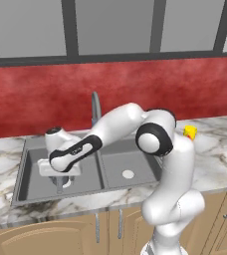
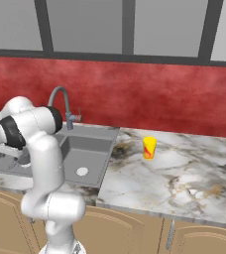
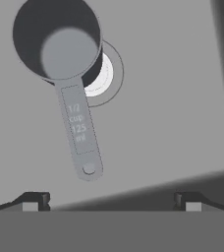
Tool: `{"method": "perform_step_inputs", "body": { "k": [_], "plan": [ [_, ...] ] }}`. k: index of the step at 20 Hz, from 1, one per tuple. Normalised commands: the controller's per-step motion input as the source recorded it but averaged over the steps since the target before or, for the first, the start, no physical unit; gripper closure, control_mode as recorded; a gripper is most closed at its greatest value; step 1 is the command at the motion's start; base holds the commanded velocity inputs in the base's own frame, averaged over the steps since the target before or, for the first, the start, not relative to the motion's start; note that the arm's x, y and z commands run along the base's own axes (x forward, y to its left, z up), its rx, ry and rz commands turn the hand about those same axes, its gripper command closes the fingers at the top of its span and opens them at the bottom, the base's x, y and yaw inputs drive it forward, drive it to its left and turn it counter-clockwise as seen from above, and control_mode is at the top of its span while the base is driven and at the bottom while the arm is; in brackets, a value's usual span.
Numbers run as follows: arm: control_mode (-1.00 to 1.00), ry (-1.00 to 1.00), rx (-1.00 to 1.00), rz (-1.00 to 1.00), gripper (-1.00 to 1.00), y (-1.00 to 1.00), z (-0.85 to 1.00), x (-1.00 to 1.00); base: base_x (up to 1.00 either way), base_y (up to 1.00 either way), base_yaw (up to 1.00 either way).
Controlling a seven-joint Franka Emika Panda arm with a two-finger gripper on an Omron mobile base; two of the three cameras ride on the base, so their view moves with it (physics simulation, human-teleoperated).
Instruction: Move any existing items from the left basin to the right basin for drying. Then move the cup from the counter to the left basin of the sink for washing.
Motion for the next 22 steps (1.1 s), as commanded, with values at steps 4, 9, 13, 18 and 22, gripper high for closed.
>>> {"method": "perform_step_inputs", "body": {
  "k": [4,9,13,18,22],
  "plan": [
    [-1.0,0.0,0.0,-0.02,-1.0,0.08,-0.16,0.12,0.0,0.0,0.0],
    [-1.0,0.0,0.0,-0.02,-1.0,0.0,-0.19,0.05,0.0,0.0,0.0],
    [-1.0,-0.01,0.0,-0.01,-1.0,0.0,-0.18,0.01,0.0,0.0,0.0],
    [-1.0,0.0,0.0,-0.01,-1.0,0.0,-0.17,0.18,0.0,0.0,0.0],
    [-1.0,0.0,0.0,0.0,-1.0,0.0,-0.17,0.2,0.0,0.0,0.0]
  ]
}}
